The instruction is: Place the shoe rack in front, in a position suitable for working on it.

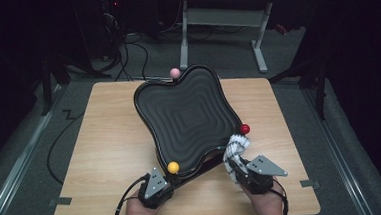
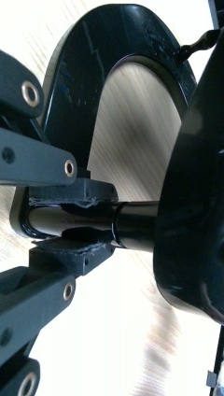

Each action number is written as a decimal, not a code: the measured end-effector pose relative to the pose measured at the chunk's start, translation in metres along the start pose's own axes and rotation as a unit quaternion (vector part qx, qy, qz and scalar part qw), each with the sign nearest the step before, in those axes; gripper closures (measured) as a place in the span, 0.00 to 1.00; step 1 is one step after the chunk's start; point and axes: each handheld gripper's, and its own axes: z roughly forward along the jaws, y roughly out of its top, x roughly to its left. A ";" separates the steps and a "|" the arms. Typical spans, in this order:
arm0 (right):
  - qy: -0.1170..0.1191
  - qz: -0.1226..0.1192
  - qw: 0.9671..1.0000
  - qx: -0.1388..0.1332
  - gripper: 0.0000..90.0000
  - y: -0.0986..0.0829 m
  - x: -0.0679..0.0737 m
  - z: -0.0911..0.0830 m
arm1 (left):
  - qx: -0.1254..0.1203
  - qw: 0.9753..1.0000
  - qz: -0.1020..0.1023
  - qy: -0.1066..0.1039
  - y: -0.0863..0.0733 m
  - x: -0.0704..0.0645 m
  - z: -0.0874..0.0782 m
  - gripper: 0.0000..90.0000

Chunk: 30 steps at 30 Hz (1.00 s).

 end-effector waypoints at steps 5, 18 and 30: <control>-0.032 0.015 0.999 0.008 0.83 -0.008 -0.020 -0.005 | 0.000 1.000 -0.001 0.000 0.000 0.000 0.000 0.82; -0.050 0.035 0.998 0.018 0.83 -0.013 -0.034 0.005 | 0.000 1.000 -0.001 -0.005 0.001 0.000 0.001 0.82; 0.010 -0.031 0.999 0.014 0.83 0.002 0.022 0.021 | 0.001 1.000 0.004 -0.009 0.003 -0.002 0.005 0.82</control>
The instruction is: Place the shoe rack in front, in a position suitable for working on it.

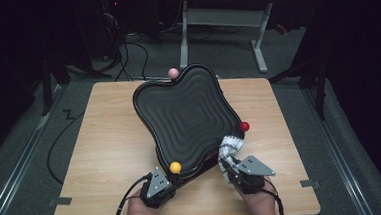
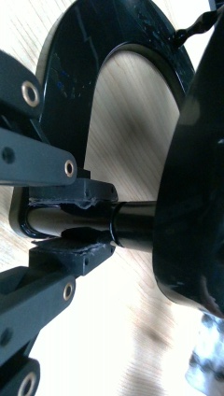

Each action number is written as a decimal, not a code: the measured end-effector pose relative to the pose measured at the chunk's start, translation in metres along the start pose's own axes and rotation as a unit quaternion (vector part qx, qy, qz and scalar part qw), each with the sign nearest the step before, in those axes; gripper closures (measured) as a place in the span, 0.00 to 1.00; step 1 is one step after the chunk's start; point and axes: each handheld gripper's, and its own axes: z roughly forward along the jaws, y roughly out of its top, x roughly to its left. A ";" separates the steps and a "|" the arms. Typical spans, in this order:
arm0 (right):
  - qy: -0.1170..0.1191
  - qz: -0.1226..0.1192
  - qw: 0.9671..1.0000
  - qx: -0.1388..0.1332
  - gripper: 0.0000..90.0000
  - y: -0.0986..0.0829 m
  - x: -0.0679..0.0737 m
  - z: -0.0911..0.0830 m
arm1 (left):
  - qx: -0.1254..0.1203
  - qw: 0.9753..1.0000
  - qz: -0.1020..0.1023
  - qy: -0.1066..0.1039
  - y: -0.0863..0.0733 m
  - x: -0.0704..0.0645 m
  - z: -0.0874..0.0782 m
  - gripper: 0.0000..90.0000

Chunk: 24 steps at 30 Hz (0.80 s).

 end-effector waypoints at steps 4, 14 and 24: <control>0.025 -0.019 0.999 0.002 0.83 0.004 0.015 0.012 | 0.000 1.000 0.000 0.000 0.000 0.000 0.000 0.82; -0.001 -0.005 1.000 0.004 0.83 -0.003 -0.004 0.000 | 0.002 1.000 -0.002 0.001 0.000 -0.001 0.000 0.82; -0.058 0.063 0.996 0.004 0.83 -0.021 -0.058 -0.019 | 0.004 1.000 0.004 -0.006 -0.001 -0.005 -0.004 0.82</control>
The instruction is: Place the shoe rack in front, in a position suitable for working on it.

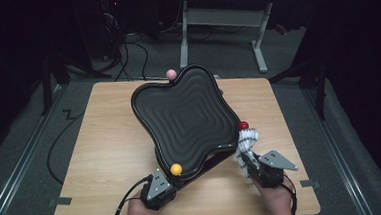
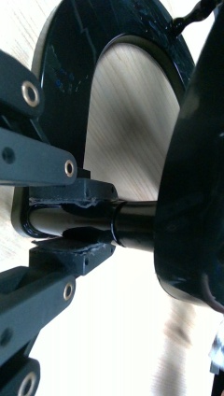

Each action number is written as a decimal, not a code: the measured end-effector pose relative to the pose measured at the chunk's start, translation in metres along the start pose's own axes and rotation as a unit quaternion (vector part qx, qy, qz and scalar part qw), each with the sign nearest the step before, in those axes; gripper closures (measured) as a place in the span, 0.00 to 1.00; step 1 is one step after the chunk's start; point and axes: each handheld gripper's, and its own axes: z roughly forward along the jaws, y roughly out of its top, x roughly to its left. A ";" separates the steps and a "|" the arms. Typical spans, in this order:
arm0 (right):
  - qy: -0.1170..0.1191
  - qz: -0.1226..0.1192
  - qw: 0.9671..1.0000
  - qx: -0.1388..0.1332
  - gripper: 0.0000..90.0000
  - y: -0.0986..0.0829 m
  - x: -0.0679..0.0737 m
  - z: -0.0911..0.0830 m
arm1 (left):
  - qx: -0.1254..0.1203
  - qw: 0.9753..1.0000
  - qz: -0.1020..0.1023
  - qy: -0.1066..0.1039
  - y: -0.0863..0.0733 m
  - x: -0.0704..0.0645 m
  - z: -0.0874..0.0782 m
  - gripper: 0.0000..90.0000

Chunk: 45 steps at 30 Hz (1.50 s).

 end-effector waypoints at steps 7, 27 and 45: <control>-0.018 0.028 0.999 0.011 0.82 -0.006 -0.022 0.009 | -0.001 1.000 0.001 -0.006 -0.001 -0.005 -0.003 0.82; 0.064 -0.050 0.997 -0.001 0.82 0.011 0.045 0.018 | -0.002 1.000 0.010 -0.022 0.000 -0.016 0.000 0.82; 0.160 -0.117 0.980 0.005 0.82 0.011 0.090 -0.002 | -0.003 0.999 0.014 -0.034 0.002 -0.016 0.006 0.82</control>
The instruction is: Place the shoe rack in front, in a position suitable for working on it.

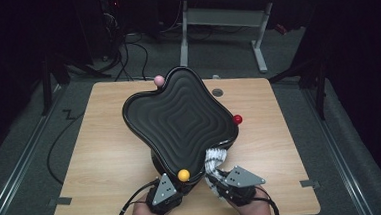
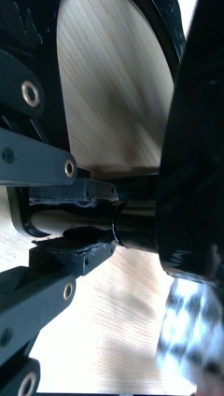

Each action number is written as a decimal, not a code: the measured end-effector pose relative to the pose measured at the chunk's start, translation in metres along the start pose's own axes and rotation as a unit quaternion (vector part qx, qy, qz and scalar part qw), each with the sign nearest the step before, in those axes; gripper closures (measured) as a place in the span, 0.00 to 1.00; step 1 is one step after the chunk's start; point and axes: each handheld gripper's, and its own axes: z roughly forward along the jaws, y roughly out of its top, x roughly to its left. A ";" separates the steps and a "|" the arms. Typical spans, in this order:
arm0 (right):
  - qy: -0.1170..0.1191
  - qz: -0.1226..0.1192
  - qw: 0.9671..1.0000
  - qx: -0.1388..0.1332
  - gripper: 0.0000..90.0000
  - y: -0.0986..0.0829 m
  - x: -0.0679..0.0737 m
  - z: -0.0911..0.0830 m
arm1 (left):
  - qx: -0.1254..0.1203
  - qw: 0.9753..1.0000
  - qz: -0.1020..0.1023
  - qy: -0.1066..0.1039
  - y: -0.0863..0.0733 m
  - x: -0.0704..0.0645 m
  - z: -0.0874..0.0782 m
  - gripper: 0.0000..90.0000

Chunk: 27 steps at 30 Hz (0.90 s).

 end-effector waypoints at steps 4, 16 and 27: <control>0.010 -0.018 1.000 -0.002 0.83 0.002 0.011 -0.007 | 0.001 1.000 0.002 -0.001 0.000 0.000 0.000 0.82; 0.007 -0.004 1.000 -0.009 0.82 0.006 0.001 0.001 | 0.006 1.000 -0.005 0.009 -0.001 0.001 -0.005 0.82; -0.050 0.036 0.998 -0.004 0.82 0.007 -0.033 0.020 | 0.005 1.000 -0.005 0.013 -0.004 -0.002 -0.011 0.82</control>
